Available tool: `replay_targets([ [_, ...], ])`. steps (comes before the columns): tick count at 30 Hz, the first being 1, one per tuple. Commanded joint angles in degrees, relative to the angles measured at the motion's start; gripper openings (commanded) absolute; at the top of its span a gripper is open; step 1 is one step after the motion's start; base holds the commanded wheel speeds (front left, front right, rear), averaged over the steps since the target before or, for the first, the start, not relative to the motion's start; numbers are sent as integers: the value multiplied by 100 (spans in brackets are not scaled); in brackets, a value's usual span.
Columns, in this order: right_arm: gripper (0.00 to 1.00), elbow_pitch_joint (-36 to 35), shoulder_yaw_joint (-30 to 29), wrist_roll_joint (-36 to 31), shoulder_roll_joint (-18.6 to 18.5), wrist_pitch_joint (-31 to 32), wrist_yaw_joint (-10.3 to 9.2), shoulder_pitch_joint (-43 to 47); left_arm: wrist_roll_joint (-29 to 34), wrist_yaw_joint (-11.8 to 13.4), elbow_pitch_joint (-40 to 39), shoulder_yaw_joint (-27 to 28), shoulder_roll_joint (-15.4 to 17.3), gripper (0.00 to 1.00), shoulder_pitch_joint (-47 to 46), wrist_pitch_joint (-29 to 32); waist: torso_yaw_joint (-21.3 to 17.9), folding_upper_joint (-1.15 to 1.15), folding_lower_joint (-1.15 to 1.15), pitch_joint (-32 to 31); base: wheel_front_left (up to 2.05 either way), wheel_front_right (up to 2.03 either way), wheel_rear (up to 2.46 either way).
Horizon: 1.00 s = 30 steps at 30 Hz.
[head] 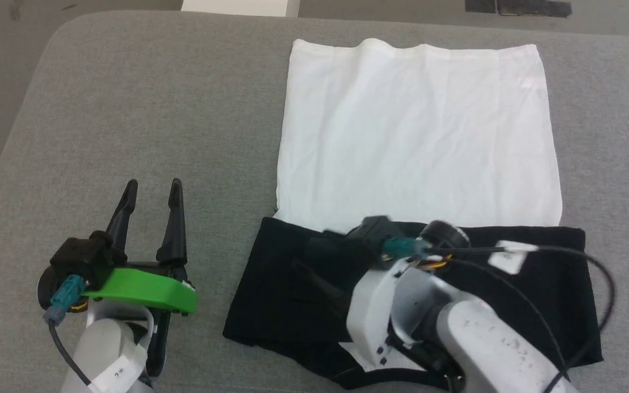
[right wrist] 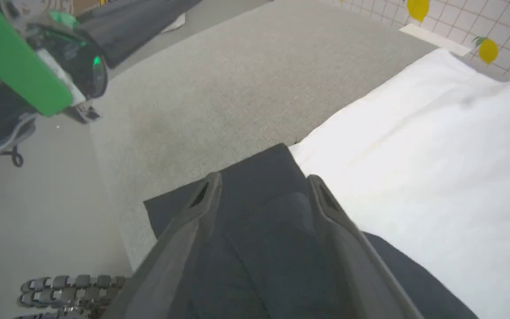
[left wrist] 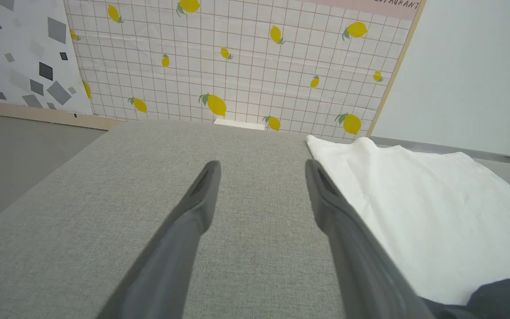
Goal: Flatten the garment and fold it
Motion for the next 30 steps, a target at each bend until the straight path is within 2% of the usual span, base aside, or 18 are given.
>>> replay_targets([
  [1,100,-179,-192,60,21,-200,-8,130,29,-22,10,-34,78,100,-75,-26,-73,0,0,-46,0,0,0],
  [6,100,-855,-1252,-60,106,-890,-8,557,3,-22,28,-233,348,100,-268,7,-264,0,0,-36,0,0,0],
  [10,100,-1338,-2183,-261,244,-1433,-8,860,-99,-22,-49,-457,694,100,-704,203,-492,0,0,156,0,0,0],
  [17,100,-1533,-3355,-580,419,-2181,-8,1060,-487,-22,-101,-886,1331,100,-1937,907,-941,0,0,782,0,0,0],
  [22,100,-1388,-3673,-579,449,-2422,-8,1062,-905,-22,216,-1204,1837,100,-3020,1565,-1270,0,0,1300,0,0,0],
  [24,100,-1307,-3649,-329,452,-2589,-8,1005,-1145,-22,448,-1350,2111,100,-3655,2102,-1505,0,0,1610,0,0,0],
  [30,100,-1198,-3559,-21,453,-2854,-8,894,-1590,-20,915,-1406,2364,100,-4623,3512,-1856,0,0,2126,0,0,0],
])
